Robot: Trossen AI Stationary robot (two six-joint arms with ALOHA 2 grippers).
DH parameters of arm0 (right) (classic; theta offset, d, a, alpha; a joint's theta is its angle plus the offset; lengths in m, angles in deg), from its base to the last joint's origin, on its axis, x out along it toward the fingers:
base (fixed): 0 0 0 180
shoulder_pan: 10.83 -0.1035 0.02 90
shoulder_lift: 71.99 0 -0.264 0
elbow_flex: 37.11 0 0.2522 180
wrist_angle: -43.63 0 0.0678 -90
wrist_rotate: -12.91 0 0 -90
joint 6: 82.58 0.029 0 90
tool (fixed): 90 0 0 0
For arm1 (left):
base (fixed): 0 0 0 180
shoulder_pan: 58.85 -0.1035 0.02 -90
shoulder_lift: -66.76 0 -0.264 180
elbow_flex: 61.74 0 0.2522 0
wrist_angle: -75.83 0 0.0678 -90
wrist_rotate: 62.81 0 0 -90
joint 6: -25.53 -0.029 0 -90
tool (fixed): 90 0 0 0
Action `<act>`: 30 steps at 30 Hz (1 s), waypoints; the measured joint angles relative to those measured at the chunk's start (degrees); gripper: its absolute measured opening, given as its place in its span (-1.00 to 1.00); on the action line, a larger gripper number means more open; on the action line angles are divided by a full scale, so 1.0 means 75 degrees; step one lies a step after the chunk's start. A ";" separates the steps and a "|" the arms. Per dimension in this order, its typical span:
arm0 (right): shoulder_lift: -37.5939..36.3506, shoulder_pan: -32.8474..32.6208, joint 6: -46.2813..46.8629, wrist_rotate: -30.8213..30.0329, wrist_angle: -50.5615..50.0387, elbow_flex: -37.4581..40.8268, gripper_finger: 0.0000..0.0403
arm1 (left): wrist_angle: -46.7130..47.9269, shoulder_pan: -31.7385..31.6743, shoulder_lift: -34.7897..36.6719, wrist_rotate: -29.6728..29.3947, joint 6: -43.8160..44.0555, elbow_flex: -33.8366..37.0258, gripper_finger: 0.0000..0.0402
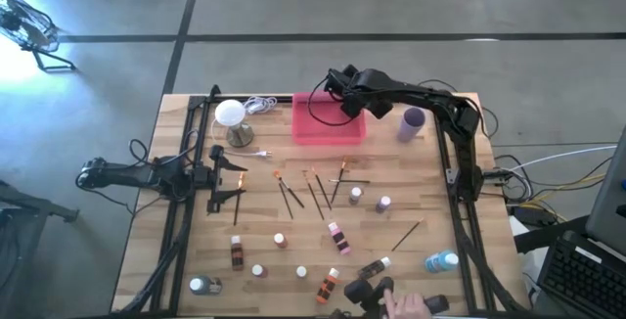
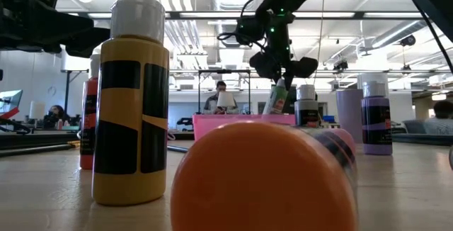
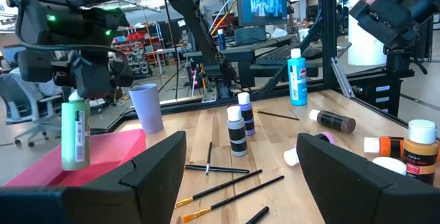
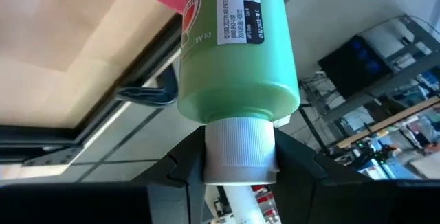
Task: Pick & Place Paint Supplies
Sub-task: Put the green paint bottle into the pink bin
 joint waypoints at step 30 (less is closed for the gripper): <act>0.0556 0.0159 -0.0418 -0.0713 0.0646 0.0052 -0.35 | 0.0000 0.0000 0.0000 0.0000 0.0000 0.0000 0.41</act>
